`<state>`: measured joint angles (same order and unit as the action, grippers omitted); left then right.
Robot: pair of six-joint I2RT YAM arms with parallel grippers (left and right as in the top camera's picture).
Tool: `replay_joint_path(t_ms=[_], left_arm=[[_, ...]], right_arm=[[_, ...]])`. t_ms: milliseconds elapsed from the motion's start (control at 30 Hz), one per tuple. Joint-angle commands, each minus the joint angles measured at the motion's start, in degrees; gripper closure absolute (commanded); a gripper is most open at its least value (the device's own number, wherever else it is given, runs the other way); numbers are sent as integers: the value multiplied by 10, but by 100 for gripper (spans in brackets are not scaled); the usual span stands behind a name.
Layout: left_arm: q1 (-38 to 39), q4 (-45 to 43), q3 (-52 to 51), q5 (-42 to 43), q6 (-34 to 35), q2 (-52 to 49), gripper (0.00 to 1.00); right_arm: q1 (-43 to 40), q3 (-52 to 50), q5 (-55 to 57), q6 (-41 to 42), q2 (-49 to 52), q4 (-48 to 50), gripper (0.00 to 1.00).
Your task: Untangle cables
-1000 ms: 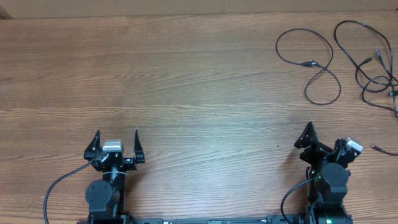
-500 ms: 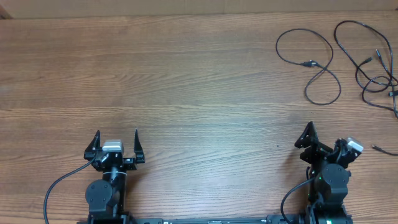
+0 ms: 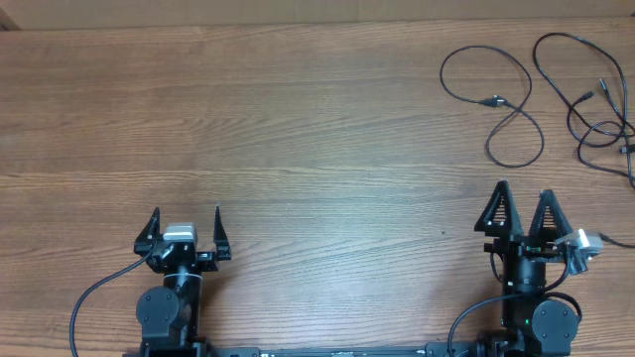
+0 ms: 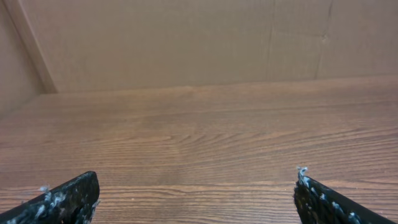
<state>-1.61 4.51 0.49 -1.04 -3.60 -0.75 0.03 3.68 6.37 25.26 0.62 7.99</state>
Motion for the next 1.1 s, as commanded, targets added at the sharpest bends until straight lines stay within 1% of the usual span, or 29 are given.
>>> replay_joint_path(t_ms=[0,67,167,267,333,500,667,833,1067], left_arm=[[-4,0,-2,5,-11,5,0],[-4,0,-2,5,-11,5,0],[-4,0,-2,5,-11,5,0],[-4,0,-2,5,-11,5,0],[-4,0,-2,5,-11,5,1],[-4,0,-2,5,-11,5,1],[-4,0,-2,5,-11,5,0],[-4,0,-2,5,-11,5,0],[-4,0,-2,5,-11,5,1]], right_arm=[[-1,-13,-46,4,-5,14,0],[-2,-35,-56,4,-5,24,0],[-4,-33,-57,-2,-5,-22,0],[-7,-33,-59,-5,-5,-23,0],[-7,-33,-78,-32,-5,-26,0],[-7,-33,-162,-138,-5,-71,0],[-7,-33,-160,-149,-5,-118,0],[-7,-32,-123,-150,-5,-123,0],[-7,-32,-127,-158,-5,-123,0]])
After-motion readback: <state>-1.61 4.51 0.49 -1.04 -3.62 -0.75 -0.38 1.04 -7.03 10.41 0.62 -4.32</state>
